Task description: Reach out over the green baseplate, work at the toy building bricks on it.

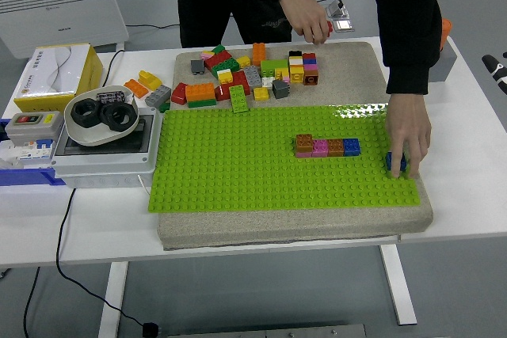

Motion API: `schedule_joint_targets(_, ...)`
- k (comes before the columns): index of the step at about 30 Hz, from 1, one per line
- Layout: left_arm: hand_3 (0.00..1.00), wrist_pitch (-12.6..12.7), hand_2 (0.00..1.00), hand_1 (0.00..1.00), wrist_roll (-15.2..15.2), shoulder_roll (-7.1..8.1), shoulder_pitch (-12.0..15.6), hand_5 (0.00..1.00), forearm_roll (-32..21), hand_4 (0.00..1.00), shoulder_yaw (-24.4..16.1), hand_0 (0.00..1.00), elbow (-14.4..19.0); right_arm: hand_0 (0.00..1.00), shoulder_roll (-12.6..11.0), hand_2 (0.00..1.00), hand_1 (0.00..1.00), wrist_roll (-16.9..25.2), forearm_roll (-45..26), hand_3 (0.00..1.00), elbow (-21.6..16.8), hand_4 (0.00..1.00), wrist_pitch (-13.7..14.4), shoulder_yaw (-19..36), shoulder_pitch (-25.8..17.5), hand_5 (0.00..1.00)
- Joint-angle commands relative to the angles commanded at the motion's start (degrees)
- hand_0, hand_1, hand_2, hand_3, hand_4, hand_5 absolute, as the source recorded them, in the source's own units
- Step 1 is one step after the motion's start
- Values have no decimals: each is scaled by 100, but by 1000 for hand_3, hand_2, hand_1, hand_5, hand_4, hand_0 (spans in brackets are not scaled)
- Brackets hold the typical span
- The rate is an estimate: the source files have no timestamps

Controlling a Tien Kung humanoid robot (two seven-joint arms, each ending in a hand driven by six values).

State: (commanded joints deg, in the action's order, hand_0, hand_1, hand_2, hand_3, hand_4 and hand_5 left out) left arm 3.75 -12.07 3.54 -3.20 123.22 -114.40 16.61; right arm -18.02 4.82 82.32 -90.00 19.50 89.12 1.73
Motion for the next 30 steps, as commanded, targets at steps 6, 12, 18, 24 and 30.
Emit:
schedule_joint_targets(6, 466, -235, 618, 707, -104, -9, 27, 329, 95, 656, -44, 762, -34, 457, -6, 313, 294, 75, -153, 435, -3, 971, 17, 292, -131, 443)
schedule_joint_targets(12, 466, -389, 620, 708, -180, -13, 56, 324, 187, 660, -71, 763, -64, 478, 22, 333, 343, 76, -155, 440, -21, 975, 19, 499, -215, 449)
schedule_joint_targets(18, 462, -405, 622, 709, -193, 5, 94, 321, 208, 663, -96, 765, -62, 511, 17, 385, 409, 10, -53, 461, -23, 988, 0, 455, -221, 441)
schedule_joint_targets(24, 446, -330, 619, 708, -123, 18, 133, 316, 154, 666, -150, 764, -54, 520, 1, 423, 447, -79, 103, 493, -22, 998, -16, 211, -110, 455)
schedule_joint_targets(30, 430, -333, 619, 708, -99, 71, 189, 308, 321, 672, -321, 764, -90, 533, 66, 472, 473, -258, 445, 522, 43, 998, 67, -314, 170, 460)
